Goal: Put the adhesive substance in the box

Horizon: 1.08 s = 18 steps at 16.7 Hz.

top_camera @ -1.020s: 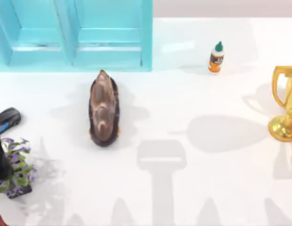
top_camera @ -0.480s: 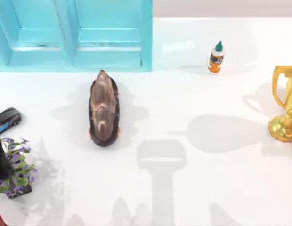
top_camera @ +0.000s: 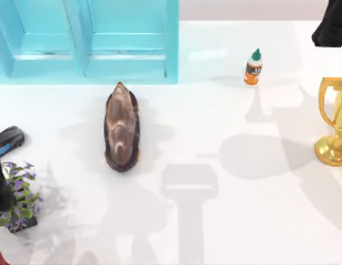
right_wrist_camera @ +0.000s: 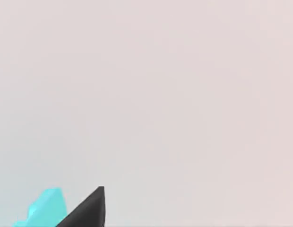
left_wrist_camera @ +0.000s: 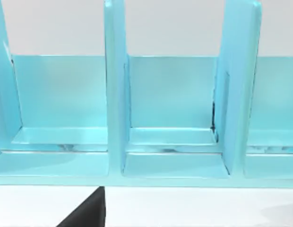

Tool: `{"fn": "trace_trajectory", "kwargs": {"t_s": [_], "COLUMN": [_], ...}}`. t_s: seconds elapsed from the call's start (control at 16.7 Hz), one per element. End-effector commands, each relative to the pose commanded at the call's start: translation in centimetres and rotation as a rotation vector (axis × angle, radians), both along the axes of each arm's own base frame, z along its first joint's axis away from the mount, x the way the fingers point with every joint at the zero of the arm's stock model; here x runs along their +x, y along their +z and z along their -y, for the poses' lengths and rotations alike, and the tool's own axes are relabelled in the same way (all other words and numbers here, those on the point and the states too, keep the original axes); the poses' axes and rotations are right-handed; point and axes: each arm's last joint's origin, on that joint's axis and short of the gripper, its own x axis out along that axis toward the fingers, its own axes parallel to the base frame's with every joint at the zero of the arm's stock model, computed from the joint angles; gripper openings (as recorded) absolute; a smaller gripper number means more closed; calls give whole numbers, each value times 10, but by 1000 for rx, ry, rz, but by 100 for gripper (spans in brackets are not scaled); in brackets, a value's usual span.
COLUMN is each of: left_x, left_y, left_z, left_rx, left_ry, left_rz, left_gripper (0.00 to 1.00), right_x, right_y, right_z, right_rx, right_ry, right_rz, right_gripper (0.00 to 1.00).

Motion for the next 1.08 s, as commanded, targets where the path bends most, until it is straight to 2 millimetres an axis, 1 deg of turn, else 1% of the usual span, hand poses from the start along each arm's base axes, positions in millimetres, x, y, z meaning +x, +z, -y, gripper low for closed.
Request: {"fn": "trace_trajectory", "kwargs": {"t_s": [0.06, 0.12, 0.18, 0.3, 0.36, 0.48, 0.54, 0.66, 0.78, 0.9, 0.96, 1.08], "left_x": [0, 0, 0, 0, 0, 0, 0, 0, 0, 0, 0, 0], "left_y": [0, 0, 0, 0, 0, 0, 0, 0, 0, 0, 0, 0], "left_z": [0, 0, 0, 0, 0, 0, 0, 0, 0, 0, 0, 0], "left_rx": [0, 0, 0, 0, 0, 0, 0, 0, 0, 0, 0, 0], "left_ry": [0, 0, 0, 0, 0, 0, 0, 0, 0, 0, 0, 0], "left_rz": [0, 0, 0, 0, 0, 0, 0, 0, 0, 0, 0, 0], "left_gripper": [100, 100, 100, 100, 100, 100, 100, 100, 100, 100, 100, 100], "right_x": [18, 36, 53, 80, 90, 104, 109, 113, 115, 116, 116, 116], "right_y": [-9, -22, -40, -86, -112, -165, -191, -235, -267, -287, -294, -299], "right_z": [-18, -37, -55, -85, -96, -109, -111, -106, -94, -82, -76, -70], "right_rx": [-9, -22, -39, -81, -103, -142, -158, -180, -188, -185, -182, -178], "right_ry": [11, 20, 28, 38, 38, 29, 21, -4, -38, -71, -85, -101], "right_rz": [-20, -42, -67, -116, -137, -172, -186, -202, -204, -194, -188, -181], "right_gripper": [100, 100, 100, 100, 100, 100, 100, 100, 100, 100, 100, 100]}}
